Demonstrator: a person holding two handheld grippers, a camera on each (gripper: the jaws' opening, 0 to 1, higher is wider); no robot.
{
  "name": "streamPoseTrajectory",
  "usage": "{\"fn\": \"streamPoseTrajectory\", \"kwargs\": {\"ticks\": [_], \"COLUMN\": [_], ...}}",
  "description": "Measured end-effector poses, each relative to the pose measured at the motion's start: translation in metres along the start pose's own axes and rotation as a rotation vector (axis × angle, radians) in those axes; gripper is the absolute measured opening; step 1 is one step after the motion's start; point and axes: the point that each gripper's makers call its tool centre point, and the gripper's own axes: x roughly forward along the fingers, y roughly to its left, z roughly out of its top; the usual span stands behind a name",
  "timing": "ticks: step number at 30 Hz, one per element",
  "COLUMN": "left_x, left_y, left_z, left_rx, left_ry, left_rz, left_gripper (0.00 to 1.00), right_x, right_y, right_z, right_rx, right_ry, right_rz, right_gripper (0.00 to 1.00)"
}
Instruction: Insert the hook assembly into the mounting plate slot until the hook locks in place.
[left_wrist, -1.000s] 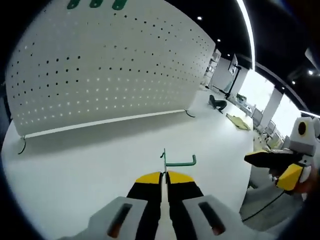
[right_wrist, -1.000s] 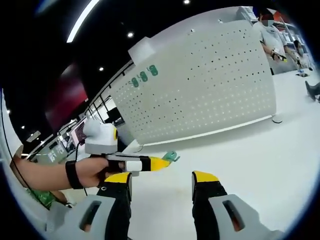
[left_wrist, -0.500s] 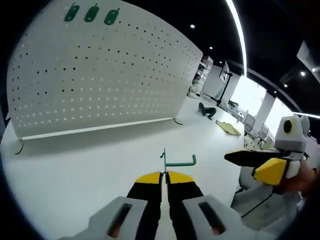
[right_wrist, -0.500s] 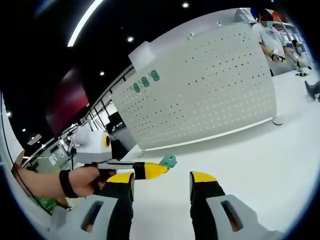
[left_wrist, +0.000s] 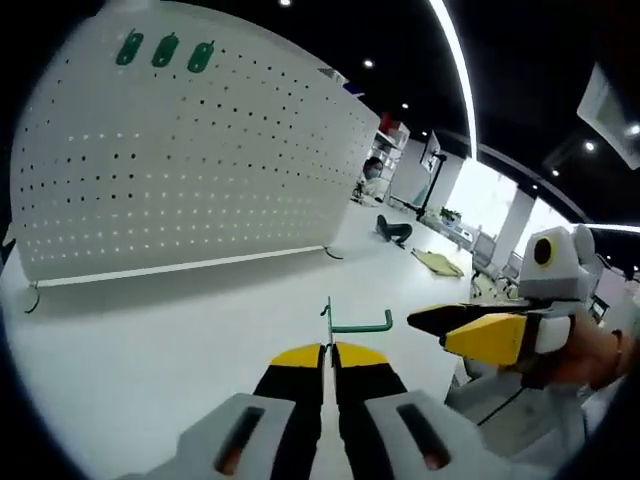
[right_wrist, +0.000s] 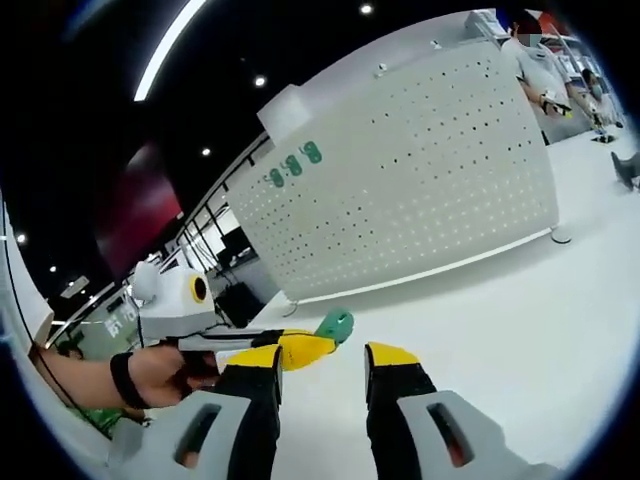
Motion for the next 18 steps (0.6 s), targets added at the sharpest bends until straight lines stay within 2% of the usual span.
{"fn": "streamPoseTrajectory", "kwargs": {"ticks": [8, 10, 18], "left_x": [-0.004, -0.006, -0.007], "left_y": [-0.012, -0.015, -0.029], "left_z": [0.005, 0.01, 0.009], "left_rx": [0.015, 0.024, 0.061], "left_ry": [-0.041, -0.07, -0.08], "left_rz": [-0.037, -0.049, -0.086], "left_gripper": [0.03, 0.03, 0.03], "right_x": [0.0, 0.001, 0.0], "right_y": [0.001, 0.001, 0.004], "right_z": [0.002, 0.002, 0.005], "right_rx": [0.038, 0.061, 0.091], "right_ry": [-0.008, -0.012, -0.021], "right_rz": [0.009, 0.014, 0.025], "right_gripper": [0.28, 0.26, 0.19]}}
